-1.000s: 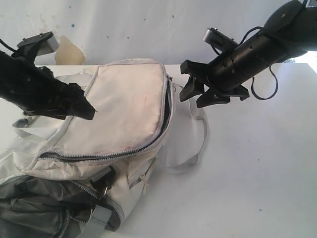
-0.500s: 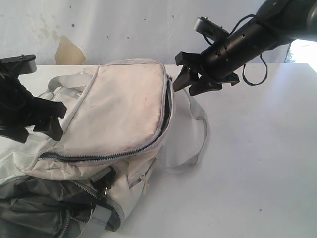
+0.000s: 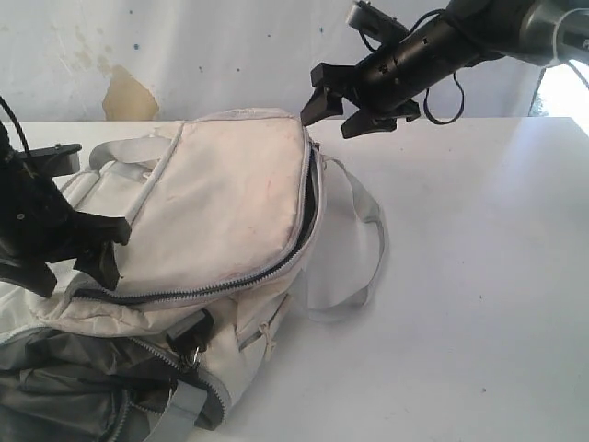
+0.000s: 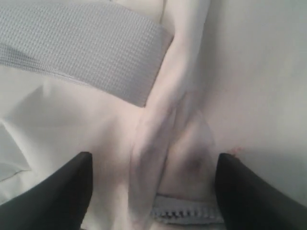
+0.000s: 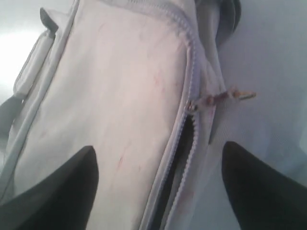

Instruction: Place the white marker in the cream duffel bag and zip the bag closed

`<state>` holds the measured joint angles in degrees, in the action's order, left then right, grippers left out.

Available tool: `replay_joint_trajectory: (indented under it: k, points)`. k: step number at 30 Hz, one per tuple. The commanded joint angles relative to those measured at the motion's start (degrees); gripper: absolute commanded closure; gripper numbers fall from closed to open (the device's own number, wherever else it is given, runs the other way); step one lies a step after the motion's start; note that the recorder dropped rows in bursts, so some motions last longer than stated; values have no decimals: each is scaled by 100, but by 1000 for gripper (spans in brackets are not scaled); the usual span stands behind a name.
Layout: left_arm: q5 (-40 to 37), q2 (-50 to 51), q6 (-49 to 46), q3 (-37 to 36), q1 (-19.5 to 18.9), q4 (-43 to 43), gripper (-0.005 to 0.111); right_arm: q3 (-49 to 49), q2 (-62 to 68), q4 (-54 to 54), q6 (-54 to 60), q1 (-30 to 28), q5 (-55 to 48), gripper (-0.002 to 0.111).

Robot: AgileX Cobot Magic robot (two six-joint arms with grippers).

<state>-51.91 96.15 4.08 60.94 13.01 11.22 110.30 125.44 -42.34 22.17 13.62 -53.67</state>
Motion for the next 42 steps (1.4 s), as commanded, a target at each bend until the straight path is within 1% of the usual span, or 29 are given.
replay_joint_trajectory:
  k: [1,3,6,8,12,14,16,23,26,28,33,38,40,42]
  points:
    - [53,22,-76,-28,-243,432,29,458,367,28,13,-48,374,41]
    - [226,46,-357,-28,-260,878,29,636,558,-20,55,-48,562,41]
    - [279,94,-1023,-28,-260,1746,29,827,805,-226,211,-48,636,42]
    - [268,205,-1329,-28,-260,2032,29,947,953,-390,413,-48,632,42]
    - [494,402,-1196,-28,-260,1839,29,1042,1099,-642,839,-48,752,42]
    - [598,475,-1157,-28,-260,1850,29,1042,1110,-871,1332,-48,814,42]
    - [640,517,-1157,-28,-260,1850,29,1042,1132,-886,1577,-48,904,42]
    - [741,527,-1157,-28,-260,1874,29,1042,1438,-966,1663,-48,942,42]
    - [657,527,-1157,-28,-260,1851,30,1042,1576,-1007,1663,-48,761,42]
    - [615,527,-1169,-28,-260,1794,35,1042,1597,-1007,1663,-48,724,42]
    - [615,527,-1179,-28,-260,1705,58,1042,1597,-1206,1663,-48,756,42]
    - [513,527,-1201,-28,-260,1629,80,1042,1597,-1206,1663,78,1048,42]
    - [407,527,-1310,-28,-260,1549,85,1042,1597,-1206,1715,120,1253,42]
    - [215,527,-1331,-28,-260,1288,89,1042,1597,-1206,1789,145,1352,43]
